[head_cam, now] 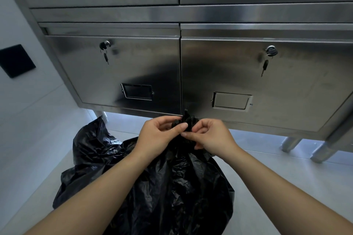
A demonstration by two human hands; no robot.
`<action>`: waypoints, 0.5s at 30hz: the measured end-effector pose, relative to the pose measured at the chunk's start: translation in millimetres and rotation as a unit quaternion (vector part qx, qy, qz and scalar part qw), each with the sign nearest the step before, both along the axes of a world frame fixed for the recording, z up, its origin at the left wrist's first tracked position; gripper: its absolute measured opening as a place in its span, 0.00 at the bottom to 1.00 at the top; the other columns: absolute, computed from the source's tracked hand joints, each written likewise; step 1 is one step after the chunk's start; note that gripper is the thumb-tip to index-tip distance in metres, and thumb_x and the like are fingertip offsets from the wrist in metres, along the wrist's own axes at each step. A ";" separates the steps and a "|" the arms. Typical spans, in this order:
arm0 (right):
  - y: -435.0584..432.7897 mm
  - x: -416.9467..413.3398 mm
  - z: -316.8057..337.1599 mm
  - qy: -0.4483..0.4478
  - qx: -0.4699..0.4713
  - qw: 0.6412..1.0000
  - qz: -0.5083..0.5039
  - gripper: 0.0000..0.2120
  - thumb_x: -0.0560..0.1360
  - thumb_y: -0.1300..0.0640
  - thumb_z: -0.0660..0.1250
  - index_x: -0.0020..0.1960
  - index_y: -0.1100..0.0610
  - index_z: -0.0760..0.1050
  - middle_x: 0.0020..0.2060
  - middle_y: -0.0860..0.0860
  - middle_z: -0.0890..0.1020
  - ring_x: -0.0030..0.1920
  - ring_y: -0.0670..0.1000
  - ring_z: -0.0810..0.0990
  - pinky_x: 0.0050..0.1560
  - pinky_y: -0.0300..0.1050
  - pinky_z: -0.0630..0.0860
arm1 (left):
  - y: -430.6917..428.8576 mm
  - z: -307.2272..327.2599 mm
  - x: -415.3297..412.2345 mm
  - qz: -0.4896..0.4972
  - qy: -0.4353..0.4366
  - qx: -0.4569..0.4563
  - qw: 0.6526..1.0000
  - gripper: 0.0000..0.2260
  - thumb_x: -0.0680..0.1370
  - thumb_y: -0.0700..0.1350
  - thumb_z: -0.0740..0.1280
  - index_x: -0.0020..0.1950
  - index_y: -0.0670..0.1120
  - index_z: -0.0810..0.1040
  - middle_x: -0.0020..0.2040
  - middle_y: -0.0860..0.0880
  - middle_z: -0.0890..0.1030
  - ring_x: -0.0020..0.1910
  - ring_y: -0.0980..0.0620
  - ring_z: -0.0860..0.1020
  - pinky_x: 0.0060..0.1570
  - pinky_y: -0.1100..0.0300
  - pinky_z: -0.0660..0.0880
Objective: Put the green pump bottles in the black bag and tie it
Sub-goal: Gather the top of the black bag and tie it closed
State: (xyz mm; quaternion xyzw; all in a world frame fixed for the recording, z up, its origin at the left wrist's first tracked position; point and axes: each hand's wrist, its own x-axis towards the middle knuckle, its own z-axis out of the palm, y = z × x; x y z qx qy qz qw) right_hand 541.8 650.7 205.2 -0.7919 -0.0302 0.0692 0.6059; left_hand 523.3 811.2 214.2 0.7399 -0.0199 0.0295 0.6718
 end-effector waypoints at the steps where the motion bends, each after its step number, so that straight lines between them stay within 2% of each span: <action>1: 1.3 0.0 -0.5 0.000 -0.004 1.000 0.006 0.14 0.62 0.52 0.80 0.34 0.53 0.74 0.21 0.45 0.79 0.22 0.44 0.79 0.22 0.31 0.70 | 1.0 -2.0 0.9 0.013 -0.009 0.013 1.000 0.11 0.66 0.50 0.75 0.46 0.49 0.84 0.40 0.49 0.86 0.41 0.54 0.84 0.42 0.65 0.78; 3: -0.7 0.8 1.1 -0.004 -0.006 1.000 0.014 0.13 0.62 0.52 0.80 0.33 0.52 0.75 0.22 0.45 0.80 0.22 0.43 0.78 0.23 0.32 0.71 | 3.3 -4.8 2.3 0.024 -0.020 0.024 0.999 0.05 0.69 0.43 0.75 0.44 0.50 0.84 0.40 0.50 0.86 0.42 0.54 0.84 0.43 0.65 0.79; 6: -15.6 3.6 7.0 -0.027 -0.026 0.999 0.033 0.09 0.62 0.48 0.78 0.35 0.50 0.80 0.26 0.46 0.81 0.25 0.43 0.78 0.26 0.36 0.73 | 6.9 -5.0 3.1 0.025 -0.028 0.026 0.999 0.08 0.72 0.39 0.72 0.42 0.53 0.84 0.40 0.53 0.86 0.42 0.56 0.84 0.42 0.67 0.78; 8: -25.8 4.1 8.2 -0.039 -0.024 0.998 0.038 0.09 0.62 0.48 0.78 0.39 0.48 0.82 0.32 0.47 0.84 0.32 0.45 0.81 0.34 0.38 0.77 | 8.5 -4.0 1.6 0.009 -0.026 0.021 0.999 0.09 0.72 0.37 0.71 0.42 0.53 0.84 0.40 0.53 0.86 0.42 0.56 0.84 0.42 0.67 0.77; 11: -22.7 0.8 4.2 -0.037 0.041 0.993 0.101 0.14 0.66 0.58 0.76 0.49 0.46 0.80 0.47 0.48 0.85 0.47 0.44 0.83 0.46 0.34 0.78 | 9.9 -2.7 -1.8 -0.040 -0.023 0.020 0.999 0.10 0.73 0.36 0.70 0.44 0.52 0.84 0.43 0.51 0.86 0.44 0.54 0.84 0.44 0.67 0.77; 13: -12.9 -1.3 -1.0 -0.031 0.118 0.983 0.136 0.17 0.69 0.66 0.73 0.53 0.49 0.79 0.48 0.45 0.85 0.49 0.42 0.83 0.48 0.31 0.75 | 11.3 -1.8 -3.6 -0.061 -0.028 0.030 0.997 0.11 0.73 0.35 0.70 0.46 0.51 0.83 0.44 0.51 0.86 0.46 0.54 0.84 0.45 0.67 0.77; 15: -4.3 -1.3 -5.7 -0.026 0.160 0.976 0.147 0.17 0.70 0.68 0.71 0.54 0.50 0.79 0.47 0.43 0.85 0.51 0.42 0.82 0.50 0.32 0.75 | 14.8 -1.0 -5.8 -0.052 -0.029 0.032 0.998 0.11 0.73 0.35 0.69 0.47 0.50 0.83 0.43 0.52 0.86 0.45 0.55 0.84 0.45 0.67 0.77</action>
